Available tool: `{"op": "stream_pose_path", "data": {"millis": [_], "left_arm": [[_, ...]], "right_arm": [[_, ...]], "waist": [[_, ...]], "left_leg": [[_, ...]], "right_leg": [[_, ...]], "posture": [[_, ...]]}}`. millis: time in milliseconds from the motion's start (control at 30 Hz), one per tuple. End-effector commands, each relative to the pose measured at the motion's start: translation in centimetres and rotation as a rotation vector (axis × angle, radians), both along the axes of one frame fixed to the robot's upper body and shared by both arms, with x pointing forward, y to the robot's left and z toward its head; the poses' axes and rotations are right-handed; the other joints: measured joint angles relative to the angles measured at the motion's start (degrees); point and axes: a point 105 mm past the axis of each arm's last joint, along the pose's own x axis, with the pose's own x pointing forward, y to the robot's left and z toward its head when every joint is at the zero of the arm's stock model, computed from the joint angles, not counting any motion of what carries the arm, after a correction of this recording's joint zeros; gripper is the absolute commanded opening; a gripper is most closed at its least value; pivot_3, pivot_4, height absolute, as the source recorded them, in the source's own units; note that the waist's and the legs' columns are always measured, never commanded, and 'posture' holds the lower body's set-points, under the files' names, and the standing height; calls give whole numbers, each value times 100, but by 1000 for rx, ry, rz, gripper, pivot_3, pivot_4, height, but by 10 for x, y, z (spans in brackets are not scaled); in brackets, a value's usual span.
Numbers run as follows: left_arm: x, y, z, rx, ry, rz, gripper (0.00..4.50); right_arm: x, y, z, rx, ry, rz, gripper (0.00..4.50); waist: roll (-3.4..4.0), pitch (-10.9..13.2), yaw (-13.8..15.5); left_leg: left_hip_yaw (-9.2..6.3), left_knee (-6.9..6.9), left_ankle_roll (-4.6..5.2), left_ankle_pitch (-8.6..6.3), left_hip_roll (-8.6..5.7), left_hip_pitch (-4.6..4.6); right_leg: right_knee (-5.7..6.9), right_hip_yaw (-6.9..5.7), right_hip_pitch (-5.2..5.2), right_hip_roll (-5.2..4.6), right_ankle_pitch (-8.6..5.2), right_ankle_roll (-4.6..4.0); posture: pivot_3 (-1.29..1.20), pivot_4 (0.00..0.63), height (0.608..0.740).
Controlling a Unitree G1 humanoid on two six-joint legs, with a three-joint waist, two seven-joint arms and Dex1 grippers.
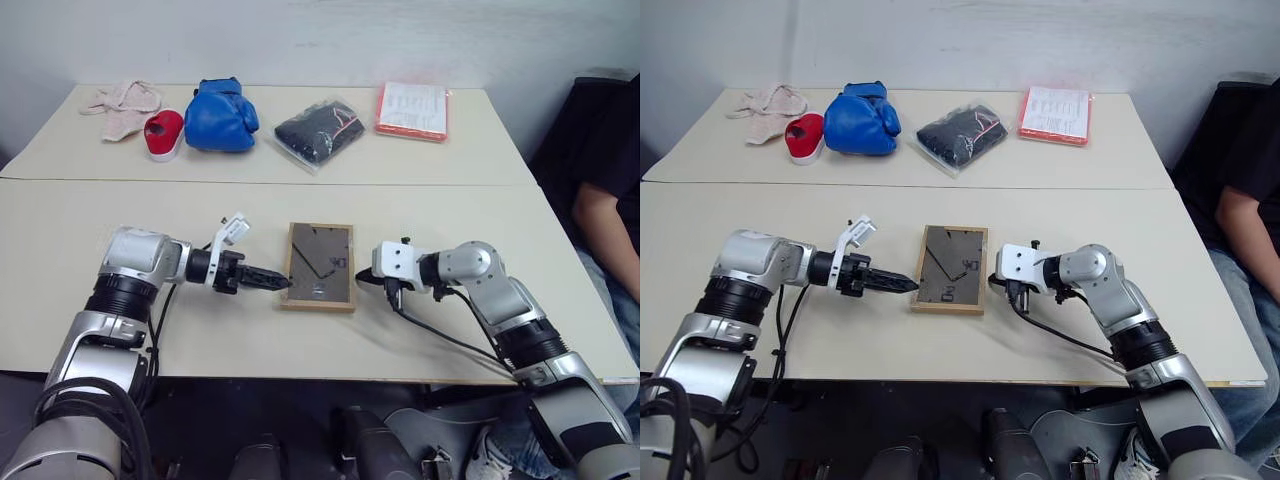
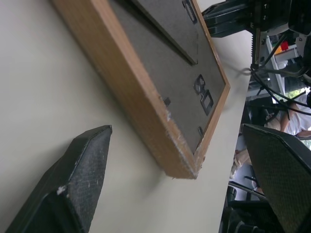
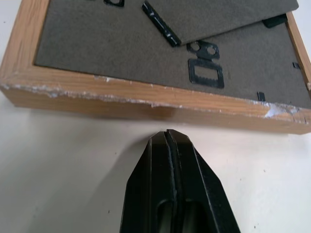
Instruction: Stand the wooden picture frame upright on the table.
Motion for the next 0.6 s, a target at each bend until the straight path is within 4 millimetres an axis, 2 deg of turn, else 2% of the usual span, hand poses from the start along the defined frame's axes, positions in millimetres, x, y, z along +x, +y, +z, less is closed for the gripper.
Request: {"op": "stream_pose_path", "data": {"millis": [33,133,267,367,500,600], "left_arm": [[-13,-25,-25,52,101,-68,4487],[-13,-38,-23,21,114,-66,4487],[-10,-52,-8,-51,113,-57,4487],[-1,-51,-1,-67,88,-5,3932],[1,-42,4,-80,76,19,2708],[1,-34,16,-126,46,24,1784]], "right_arm": [[0,12,12,13,-49,35,0],[-1,14,12,17,-48,38,0],[-2,15,11,22,-44,38,0],[-2,15,10,23,-44,36,0],[-3,15,10,26,-46,35,0],[-5,12,14,43,-50,28,0]], "waist": [[1,-2,12],[6,-6,46],[6,-6,92],[6,-6,94],[5,-5,59],[6,-4,-26]], "left_leg": [[0,0,0,0,-1,0],[-2,0,1,-1,-2,2],[-1,2,2,-1,-3,2],[-1,4,2,-1,-2,-1],[0,5,0,0,-1,-3],[0,5,-6,3,1,-3]], "right_leg": [[0,0,0,-1,0,0],[-2,0,3,-2,0,0],[-1,0,3,-2,0,0],[0,0,3,-2,1,1],[1,0,-3,-1,1,2],[7,0,-6,0,1,1]], "posture": [[0,150,740],[0,150,740],[0,150,740],[0,150,740],[0,150,740],[0,150,740]]}}
